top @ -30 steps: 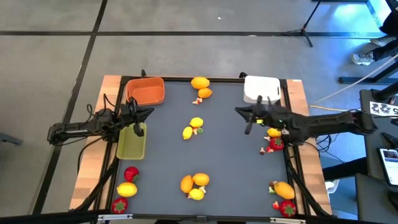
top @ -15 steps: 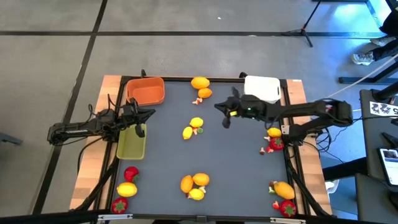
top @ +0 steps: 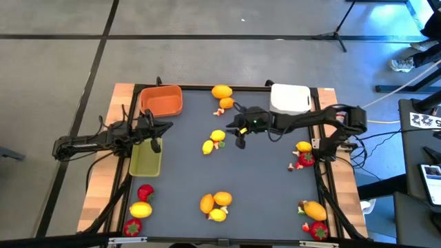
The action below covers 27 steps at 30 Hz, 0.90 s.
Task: Sort produce into baskets
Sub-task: Put the lemon into the white bin
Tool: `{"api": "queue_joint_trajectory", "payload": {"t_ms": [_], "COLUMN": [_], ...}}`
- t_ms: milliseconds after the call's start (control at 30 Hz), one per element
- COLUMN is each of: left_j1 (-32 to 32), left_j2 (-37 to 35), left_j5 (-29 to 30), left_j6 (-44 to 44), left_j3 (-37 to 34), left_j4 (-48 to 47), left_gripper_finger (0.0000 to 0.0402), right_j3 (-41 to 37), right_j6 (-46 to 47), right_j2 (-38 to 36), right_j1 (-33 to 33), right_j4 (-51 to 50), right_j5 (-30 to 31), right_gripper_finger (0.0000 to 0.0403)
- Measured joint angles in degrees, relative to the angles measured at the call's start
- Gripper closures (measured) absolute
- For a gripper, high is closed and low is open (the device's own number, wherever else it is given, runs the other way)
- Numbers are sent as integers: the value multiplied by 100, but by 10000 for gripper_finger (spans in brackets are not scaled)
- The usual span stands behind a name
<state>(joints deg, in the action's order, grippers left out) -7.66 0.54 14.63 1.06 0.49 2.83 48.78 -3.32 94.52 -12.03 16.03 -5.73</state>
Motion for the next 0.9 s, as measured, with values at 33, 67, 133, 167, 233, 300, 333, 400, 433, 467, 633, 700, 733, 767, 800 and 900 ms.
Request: {"api": "queue_joint_trajectory", "payload": {"t_ms": [33, 67, 133, 167, 233, 300, 333, 400, 433, 467, 633, 700, 733, 767, 800, 900], "left_j1": [1, 0, 0, 0, 0, 2, 1, 0, 2, 0, 1, 2, 0, 2, 0, 1], "left_j2": [0, 0, 0, 0, 0, 0, 0, 0, 0, 0, 0, 0, 0, 0, 0, 0], "left_j5": [-3, -4, -4, -6, -5, -9, -11, -9, -13, -8, -7, -8, -7, -7, -7, -7], "left_j6": [0, 0, 0, 0, 0, 0, 0, 0, 0, 1, 1, 0, 0, 0, 0, 0], "left_j3": [0, 0, 0, 0, 0, 0, 0, 0, 0, 0, 0, 0, 2, 2, 2, 0], "left_j4": [-10, -8, -8, -10, -8, -10, -8, -9, -10, -8, -10, -8, -9, -10, -8, -10], "left_gripper_finger": [394, 394, 394, 394, 394, 394, 394, 394, 394, 394, 394, 394, 394, 394, 394, 394], "right_j3": [40, 88, 125, 163, 198, 248, 265, 293, 301, 299, 299, 299, 299, 299, 299, 433], "right_j6": [-6, -8, -15, -15, -10, -11, -11, -10, -8, -6, -11, -19, -44, -88, -102, 161], "right_j2": [52, 111, 189, 254, 370, 484, 523, 587, 602, 604, 595, 595, 595, 595, 595, 595], "right_j1": [0, 0, 0, 0, 0, 0, 0, 0, 0, 0, 0, 0, 0, 0, 0, 0], "right_j4": [-8, 17, 19, 23, 3, -2, 0, 3, 26, 25, 109, 135, 158, 192, 231, 9], "right_j5": [-21, -68, -143, -145, -145, -143, -143, -143, -143, -140, 113, 193, 233, 275, 333, 77], "right_gripper_finger": [269, 253, 223, 210, 187, 169, 162, 152, 148, 146, 143, 143, 143, 143, 143, 143]}}
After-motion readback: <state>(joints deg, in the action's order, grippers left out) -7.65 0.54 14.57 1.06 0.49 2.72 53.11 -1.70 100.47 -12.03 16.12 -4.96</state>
